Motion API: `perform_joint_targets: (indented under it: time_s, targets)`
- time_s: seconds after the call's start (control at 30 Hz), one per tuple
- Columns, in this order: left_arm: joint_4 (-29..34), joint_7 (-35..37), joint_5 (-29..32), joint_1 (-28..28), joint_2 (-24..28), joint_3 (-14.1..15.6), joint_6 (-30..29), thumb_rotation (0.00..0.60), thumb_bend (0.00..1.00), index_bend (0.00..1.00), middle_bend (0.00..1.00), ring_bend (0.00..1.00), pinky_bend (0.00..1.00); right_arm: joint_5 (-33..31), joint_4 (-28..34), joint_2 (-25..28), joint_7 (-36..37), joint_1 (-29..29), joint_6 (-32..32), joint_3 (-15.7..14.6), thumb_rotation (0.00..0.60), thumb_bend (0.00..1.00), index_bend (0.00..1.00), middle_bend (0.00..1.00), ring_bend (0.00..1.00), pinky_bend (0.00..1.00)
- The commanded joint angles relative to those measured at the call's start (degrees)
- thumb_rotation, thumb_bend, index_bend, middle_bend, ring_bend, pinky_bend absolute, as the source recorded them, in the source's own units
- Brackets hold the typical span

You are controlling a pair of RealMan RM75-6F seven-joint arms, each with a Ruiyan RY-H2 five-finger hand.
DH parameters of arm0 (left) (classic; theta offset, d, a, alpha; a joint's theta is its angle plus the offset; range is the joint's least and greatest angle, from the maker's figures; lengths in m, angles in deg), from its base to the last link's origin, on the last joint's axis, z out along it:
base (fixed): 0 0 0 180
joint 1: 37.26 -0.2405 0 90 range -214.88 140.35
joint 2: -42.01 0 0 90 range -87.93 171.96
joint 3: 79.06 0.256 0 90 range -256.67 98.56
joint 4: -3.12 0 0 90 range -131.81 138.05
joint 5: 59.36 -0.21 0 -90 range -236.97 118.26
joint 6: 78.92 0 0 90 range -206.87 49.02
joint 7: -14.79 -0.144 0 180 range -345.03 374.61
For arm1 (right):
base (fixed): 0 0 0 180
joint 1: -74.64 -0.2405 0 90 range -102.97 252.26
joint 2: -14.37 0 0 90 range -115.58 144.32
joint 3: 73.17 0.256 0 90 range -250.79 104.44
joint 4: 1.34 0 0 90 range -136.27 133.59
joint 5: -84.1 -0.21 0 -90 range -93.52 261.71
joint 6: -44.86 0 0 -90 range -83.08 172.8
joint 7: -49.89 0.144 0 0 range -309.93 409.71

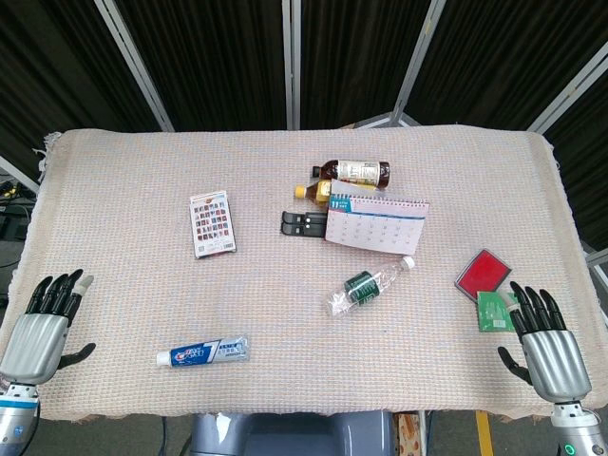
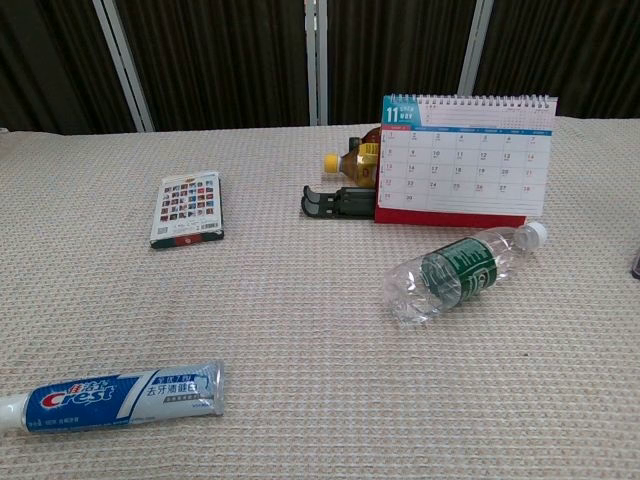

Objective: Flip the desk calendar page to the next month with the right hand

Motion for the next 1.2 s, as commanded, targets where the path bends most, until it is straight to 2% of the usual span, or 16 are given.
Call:
perform_joint_targets:
  time_s: [0.03, 0.37, 0.43, 0.5, 0.57, 0.6, 0.77, 0.93, 1.03, 1.2]
  targets:
    - [0.17, -0.18, -0.11, 0.08, 0.06, 0.11, 0.21, 0.6, 0.1, 0.0, 0.0, 0.0, 0.0, 0.03, 0.0, 0.06, 0.28, 0.09, -0.13, 0.13, 0.6, 0.19, 0.0, 0.0, 0.0, 0.0]
    - [0.36, 0.63, -0.01, 0.15, 0.33, -0.1, 0.24, 0.6, 0.1, 0.0, 0.0, 0.0, 0.0, -1.34, 1.55, 0.2, 2.87, -0.51, 2.59, 0.11, 0.6, 0.19, 0.0, 0.0, 0.0, 0.0]
    - [0.34, 0.97, -0.03, 0.18, 0.44, -0.23, 0.14, 0.6, 0.1, 0.0, 0.0, 0.0, 0.0, -2.39, 3.78, 0.32, 5.71, -1.49, 4.2, 0.81, 0.6, 0.19, 0.0, 0.09, 0.07, 0.09]
    - [0.33, 1.28, -0.04, 0.23, 0.48, -0.37, 0.06, 0.6, 0.1, 0.0, 0.0, 0.0, 0.0, -3.87, 5.67, 0.12, 7.88, -2.37, 5.55, 1.83, 0.6, 0.19, 0.0, 0.32, 0.27, 0.31]
    - [0.37, 1.85, -0.19, 0.28, 0.64, -0.49, -0.1, 0.6, 0.1, 0.0, 0.0, 0.0, 0.0, -7.43, 10.19, 0.11, 12.58, -4.86, 10.4, 3.58, 0.6, 0.19, 0.0, 0.45, 0.41, 0.43]
    - [0.41, 2.11, -0.34, 0.28, 0.74, -0.53, -0.23, 0.6, 0.1, 0.0, 0.0, 0.0, 0.0, -9.29, 12.21, 0.31, 14.52, -6.06, 12.94, 4.37, 0.6, 0.19, 0.0, 0.49, 0.45, 0.45]
    - [0.73, 3.74, -1.12, 0.2, 1.44, -0.77, -1.16, 0.6, 0.1, 0.0, 0.0, 0.0, 0.0, -21.44, 20.33, 1.55, 19.37, -13.21, 26.99, 9.35, 0.6, 0.2, 0.0, 0.57, 0.52, 0.47]
    - [1.2, 5.31, -2.06, 0.14, 2.19, -0.92, -2.07, 0.6, 0.1, 0.0, 0.0, 0.0, 0.0, -32.51, 20.91, -2.58, 18.71, -18.66, 33.25, 14.07, 0.6, 0.23, 0.0, 0.62, 0.56, 0.47]
    - [1.5, 6.34, -3.01, 0.07, 2.69, -0.82, -2.68, 0.6, 0.1, 0.0, 0.0, 0.0, 0.0, -41.82, 18.85, -6.45, 18.14, -22.44, 37.08, 16.65, 0.6, 0.24, 0.0, 0.62, 0.57, 0.47]
    - [1.48, 7.52, -3.59, -0.04, 3.2, -0.8, -3.18, 0.6, 0.1, 0.0, 0.0, 0.0, 0.0, -51.07, 14.04, -10.49, 16.66, -26.59, 39.91, 18.64, 0.6, 0.25, 0.0, 0.62, 0.57, 0.47]
